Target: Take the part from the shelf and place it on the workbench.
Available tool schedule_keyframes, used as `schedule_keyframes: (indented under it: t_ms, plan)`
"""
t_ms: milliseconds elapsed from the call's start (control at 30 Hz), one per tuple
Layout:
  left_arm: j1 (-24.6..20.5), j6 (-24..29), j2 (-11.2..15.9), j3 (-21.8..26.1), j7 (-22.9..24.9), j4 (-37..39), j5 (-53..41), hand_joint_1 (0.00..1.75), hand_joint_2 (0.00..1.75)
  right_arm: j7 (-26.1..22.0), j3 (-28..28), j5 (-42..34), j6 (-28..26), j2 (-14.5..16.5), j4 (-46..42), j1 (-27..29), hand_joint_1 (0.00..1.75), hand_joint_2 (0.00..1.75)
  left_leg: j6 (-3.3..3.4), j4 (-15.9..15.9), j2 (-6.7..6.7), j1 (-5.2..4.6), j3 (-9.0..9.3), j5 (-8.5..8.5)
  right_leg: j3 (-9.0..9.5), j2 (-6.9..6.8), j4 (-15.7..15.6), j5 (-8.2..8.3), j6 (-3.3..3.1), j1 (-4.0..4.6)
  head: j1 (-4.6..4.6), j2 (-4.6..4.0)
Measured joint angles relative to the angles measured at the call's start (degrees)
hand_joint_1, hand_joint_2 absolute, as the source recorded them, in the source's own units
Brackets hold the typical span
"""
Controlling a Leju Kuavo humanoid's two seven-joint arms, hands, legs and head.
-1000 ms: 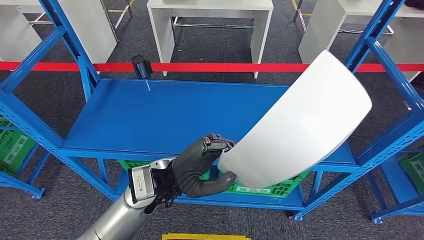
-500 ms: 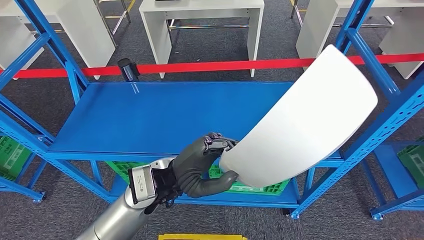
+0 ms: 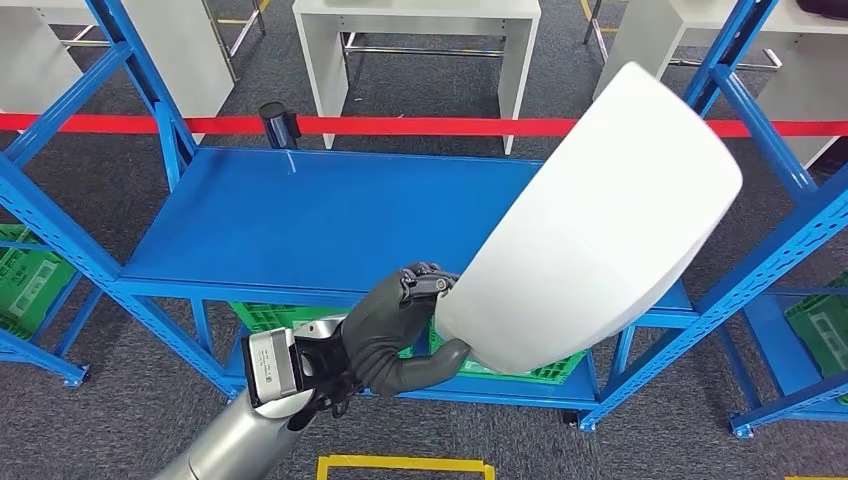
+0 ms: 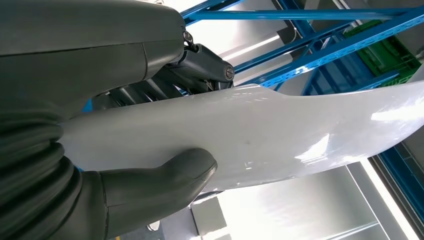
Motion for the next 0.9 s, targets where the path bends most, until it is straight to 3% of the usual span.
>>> schedule_keyframes:
  t_ms: [33,67,133,200,300,333,400,467,500,533,567,667,700,733,833,900]
  plan:
    - [0.05,-0.08,0.01,-0.01,-0.11,0.2,-0.02,1.75,1.75,0.0,0.0,0.0,0.01,-0.03,0.0,0.02,0.0,0.0,-0.04,0.24,0.01,-0.02,-0.48,0.18,0.46,0.0,0.05,0.41,0.03,0.01,0.04,-0.01]
    - [0.07,-0.17,0.01,-0.01,-0.27,0.39,-0.05,1.75,1.75,-0.03,0.0,0.0,0.02,-0.08,0.0,0.02,0.0,0.0,-0.12,0.51,0.01,0.0,-0.89,0.32,2.11,-0.02,-2.19,1.71,0.01,0.0,0.1,-0.01]
    - [0.07,-0.32,0.02,-0.01,-0.64,0.68,-0.13,1.75,1.75,-0.18,0.0,0.0,0.07,-0.15,0.0,-0.06,0.0,0.0,-0.42,1.09,-0.01,-0.02,-1.59,0.56,6.97,-0.03,-9.72,4.32,-0.29,0.08,0.21,-0.01]
    - [0.06,-0.44,0.01,-0.04,-0.93,0.94,-0.28,1.75,1.75,-0.48,0.0,-0.01,0.15,-0.2,0.0,-0.15,0.0,0.0,-0.94,1.49,-0.06,-0.12,-2.02,0.83,9.33,0.06,-14.07,5.37,-0.99,0.36,0.28,0.0]
    - [0.06,-0.55,0.03,-0.13,-1.15,1.22,-0.51,1.75,1.75,-0.78,0.0,-0.02,0.22,-0.22,0.01,-0.2,0.0,0.0,-2.07,1.54,-0.13,-0.2,-2.41,1.39,8.8,0.09,-14.85,5.88,-2.25,0.38,0.25,-0.01]
    - [0.05,-0.56,0.07,-0.17,-1.17,1.31,-0.57,1.75,1.75,-0.82,0.0,-0.02,0.25,-0.22,0.01,-0.2,0.0,0.0,-2.44,1.98,-0.17,-0.17,-2.7,0.89,8.53,0.03,-14.94,6.29,-2.66,0.26,0.15,-0.01]
    - [0.02,-0.57,0.19,-0.28,-1.19,1.49,-0.64,1.75,1.75,-0.8,0.0,-0.03,0.32,-0.24,0.02,-0.2,0.0,0.0,-3.04,6.07,-0.26,0.0,-4.33,-2.62,7.78,-0.09,-15.15,7.17,-3.28,0.09,-0.16,-0.01]
    - [0.03,-0.57,0.33,-0.44,-1.19,1.78,-0.66,1.75,1.75,-0.66,-0.01,-0.07,0.36,-0.27,0.02,-0.18,0.0,0.0,-3.47,13.47,-0.28,0.18,-6.8,-7.35,6.64,-0.11,-15.11,8.01,-3.48,0.14,-0.48,-0.01]
    - [0.04,-0.57,0.38,-0.51,-1.19,1.96,-0.67,1.75,1.75,-0.56,-0.02,-0.13,0.4,-0.28,0.02,-0.17,0.0,0.0,-3.58,16.23,-0.28,0.23,-7.39,-8.63,6.05,-0.13,-15.09,8.43,-3.47,0.17,-0.54,-0.01]
    - [0.05,-0.6,0.41,-0.58,-1.19,2.15,-0.67,1.75,1.75,-0.49,-0.04,-0.21,0.45,-0.29,0.02,-0.16,0.0,0.0,-3.58,17.14,-0.28,0.25,-7.08,-8.81,5.49,-0.13,-15.06,8.86,-3.41,0.18,-0.57,-0.01]
    - [0.04,-0.62,0.42,-0.63,-1.18,2.29,-0.68,1.75,1.75,-0.41,-0.05,-0.31,0.49,-0.3,0.02,-0.16,0.0,0.0,-3.48,15.82,-0.28,0.26,-5.68,-7.98,4.97,-0.13,-15.02,9.27,-3.32,0.19,-0.61,-0.01]
    - [-0.15,-0.66,0.38,-0.77,-1.17,2.44,-0.69,1.75,1.75,-0.36,-0.1,-0.47,0.72,-0.3,0.02,-0.15,0.0,0.0,-2.59,4.13,-0.3,0.02,2.21,-4.57,3.91,-0.04,-14.98,10.45,-2.78,0.21,-0.72,0.0]
    - [-0.23,-0.66,0.36,-0.8,-1.18,2.45,-0.7,1.75,1.75,-0.48,-0.11,-0.48,0.82,-0.3,0.02,-0.12,0.0,0.0,-2.28,1.4,-0.32,-0.14,3.76,-4.11,3.78,-0.03,-15.03,10.84,-2.45,0.2,-0.75,0.0]
    - [-0.31,-0.66,0.34,-0.83,-1.17,2.49,-0.7,1.75,1.75,-0.64,-0.11,-0.48,0.9,-0.3,0.02,-0.12,0.0,0.0,-2.01,0.14,-0.33,-0.32,4.33,-4.04,3.7,-0.04,-15.12,11.23,-2.07,0.15,-0.78,0.01]
    - [-0.39,-0.73,0.31,-0.88,-1.15,2.62,-0.72,1.75,1.75,-0.98,-0.12,-0.48,1.03,-0.32,0.02,-0.1,0.0,0.0,-0.86,-0.46,-0.24,-0.33,3.57,-2.76,3.43,-0.03,-15.22,11.64,-0.91,0.0,-0.8,0.0]
    - [-0.42,-0.79,0.26,-0.9,-1.15,2.71,-0.73,1.75,1.75,-1.28,-0.13,-0.5,1.19,-0.32,0.03,-0.05,0.0,0.0,-0.04,-0.95,-0.08,-0.05,2.72,-1.41,2.17,0.01,-12.09,8.18,-0.29,-0.05,-0.5,-0.01]
